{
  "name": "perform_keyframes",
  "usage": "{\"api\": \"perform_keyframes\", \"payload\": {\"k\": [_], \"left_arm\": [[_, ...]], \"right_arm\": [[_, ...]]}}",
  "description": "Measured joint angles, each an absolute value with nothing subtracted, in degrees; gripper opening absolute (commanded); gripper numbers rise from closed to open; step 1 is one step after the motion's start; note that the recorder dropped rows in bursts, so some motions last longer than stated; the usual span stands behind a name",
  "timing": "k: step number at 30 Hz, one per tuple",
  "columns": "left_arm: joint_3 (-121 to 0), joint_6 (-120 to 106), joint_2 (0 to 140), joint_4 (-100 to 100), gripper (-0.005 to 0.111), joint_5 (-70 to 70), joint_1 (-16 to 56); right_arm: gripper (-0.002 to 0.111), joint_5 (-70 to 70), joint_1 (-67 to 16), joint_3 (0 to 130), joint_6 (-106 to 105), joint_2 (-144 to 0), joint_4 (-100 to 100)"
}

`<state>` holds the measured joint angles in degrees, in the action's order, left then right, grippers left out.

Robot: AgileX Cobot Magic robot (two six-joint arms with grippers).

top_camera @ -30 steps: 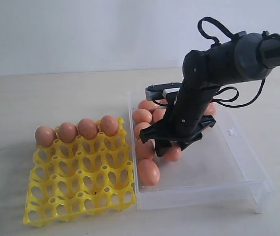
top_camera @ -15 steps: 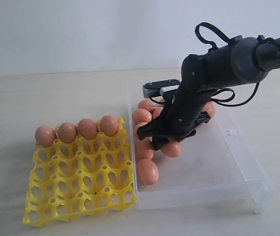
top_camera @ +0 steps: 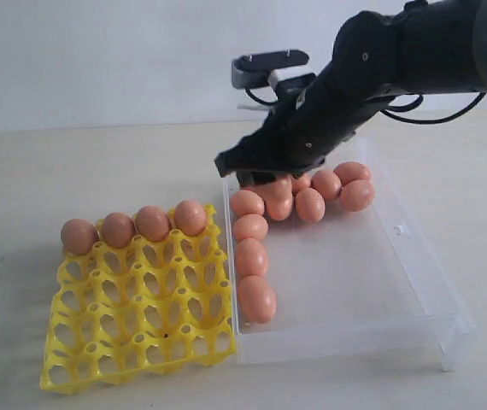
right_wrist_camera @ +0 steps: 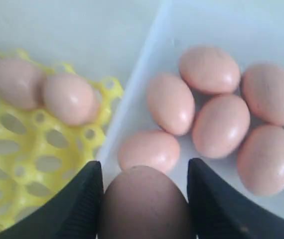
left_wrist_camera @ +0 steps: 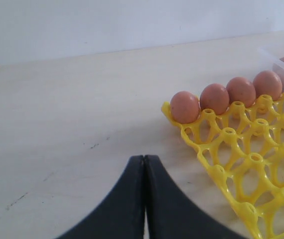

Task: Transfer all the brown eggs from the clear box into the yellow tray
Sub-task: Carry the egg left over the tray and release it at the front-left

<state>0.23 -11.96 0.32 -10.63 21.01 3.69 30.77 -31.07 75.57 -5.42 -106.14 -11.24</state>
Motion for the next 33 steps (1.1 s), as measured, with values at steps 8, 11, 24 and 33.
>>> {"api": "perform_keyframes", "payload": {"k": [8, 11, 24, 33], "left_arm": [[0.23, -11.96, 0.32, -10.63, 0.0, 21.01, 3.69], [0.23, -11.96, 0.32, -10.63, 0.0, 21.01, 3.69], [0.23, -11.96, 0.32, -10.63, 0.0, 21.01, 3.69], [0.23, -11.96, 0.32, -10.63, 0.0, 21.01, 3.69]], "right_arm": [[0.0, 11.21, -43.71, 71.4, -5.42, -102.82, -13.18], [0.0, 2.4, -48.14, 70.84, -5.42, -105.29, -13.18], [0.0, -14.8, -53.24, 76.75, -0.38, -121.13, -13.18], [0.0, -11.7, -53.34, 82.52, 3.51, -125.84, -12.29]]}}
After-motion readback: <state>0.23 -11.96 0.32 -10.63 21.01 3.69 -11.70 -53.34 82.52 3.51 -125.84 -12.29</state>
